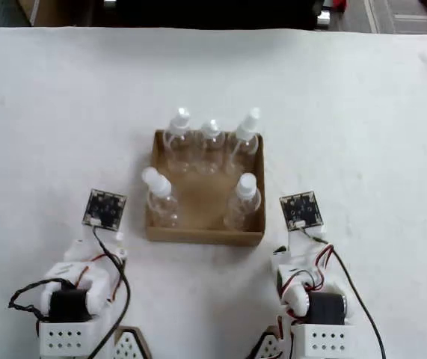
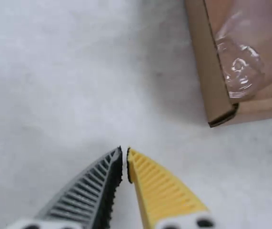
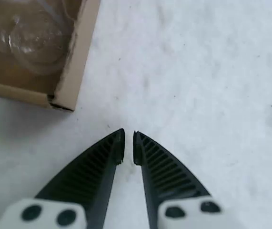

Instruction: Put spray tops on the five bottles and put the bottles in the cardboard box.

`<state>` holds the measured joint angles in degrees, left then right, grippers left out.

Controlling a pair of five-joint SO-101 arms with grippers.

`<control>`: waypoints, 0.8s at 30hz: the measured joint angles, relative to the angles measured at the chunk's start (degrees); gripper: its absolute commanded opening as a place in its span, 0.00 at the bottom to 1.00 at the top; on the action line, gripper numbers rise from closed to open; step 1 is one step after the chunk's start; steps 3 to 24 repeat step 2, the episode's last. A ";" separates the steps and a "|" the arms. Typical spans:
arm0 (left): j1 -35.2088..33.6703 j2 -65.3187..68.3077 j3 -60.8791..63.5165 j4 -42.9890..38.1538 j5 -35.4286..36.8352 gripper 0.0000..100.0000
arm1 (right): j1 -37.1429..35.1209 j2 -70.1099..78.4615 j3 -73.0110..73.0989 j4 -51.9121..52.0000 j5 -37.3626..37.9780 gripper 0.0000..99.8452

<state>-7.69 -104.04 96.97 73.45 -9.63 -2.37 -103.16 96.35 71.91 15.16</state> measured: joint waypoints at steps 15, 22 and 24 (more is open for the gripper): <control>0.00 0.00 0.00 0.00 0.00 0.02 | 0.00 0.00 0.00 0.00 0.00 0.02; 0.00 0.00 0.00 0.00 0.00 0.02 | 0.00 0.00 0.00 0.00 0.00 0.02; 0.00 0.00 0.00 0.00 0.00 0.02 | 0.00 0.00 0.00 0.00 0.00 0.02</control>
